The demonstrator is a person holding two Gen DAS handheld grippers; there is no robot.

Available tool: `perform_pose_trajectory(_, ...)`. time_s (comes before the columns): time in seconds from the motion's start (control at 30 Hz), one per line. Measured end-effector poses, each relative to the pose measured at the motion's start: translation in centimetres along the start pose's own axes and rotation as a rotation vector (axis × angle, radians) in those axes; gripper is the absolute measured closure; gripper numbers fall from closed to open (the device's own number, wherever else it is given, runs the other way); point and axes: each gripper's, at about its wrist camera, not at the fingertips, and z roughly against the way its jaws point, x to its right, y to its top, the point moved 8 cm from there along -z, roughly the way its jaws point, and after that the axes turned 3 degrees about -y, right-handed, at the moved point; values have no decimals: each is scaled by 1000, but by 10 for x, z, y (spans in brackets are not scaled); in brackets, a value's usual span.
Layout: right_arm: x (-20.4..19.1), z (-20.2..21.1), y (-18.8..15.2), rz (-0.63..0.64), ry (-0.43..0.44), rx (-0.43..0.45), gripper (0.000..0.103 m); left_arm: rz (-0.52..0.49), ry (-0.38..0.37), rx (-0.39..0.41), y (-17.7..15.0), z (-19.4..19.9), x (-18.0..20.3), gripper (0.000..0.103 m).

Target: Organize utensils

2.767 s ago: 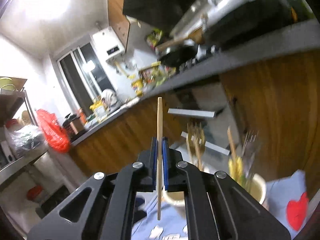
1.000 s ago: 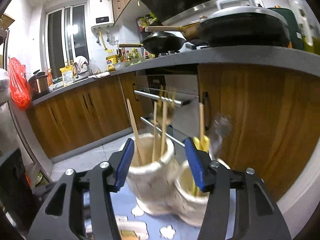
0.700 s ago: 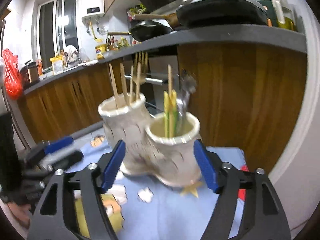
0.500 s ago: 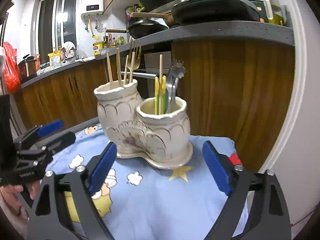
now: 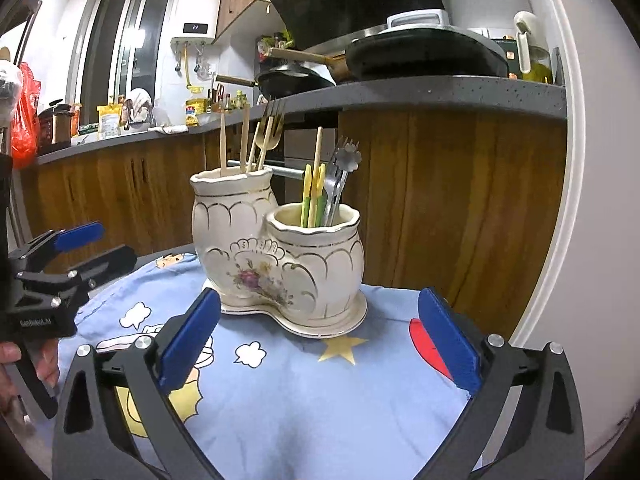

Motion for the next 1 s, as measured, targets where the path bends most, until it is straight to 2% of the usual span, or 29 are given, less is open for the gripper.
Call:
perform_pose_trajectory(0.13,0,-1,0,-2,-9,-7,5,30,16,-7,0,-1,-7,6)
perform_pose_trajectory(1.0,-1,3,0,0,-5,8,5,22,21,-5,0,-1,-3,7)
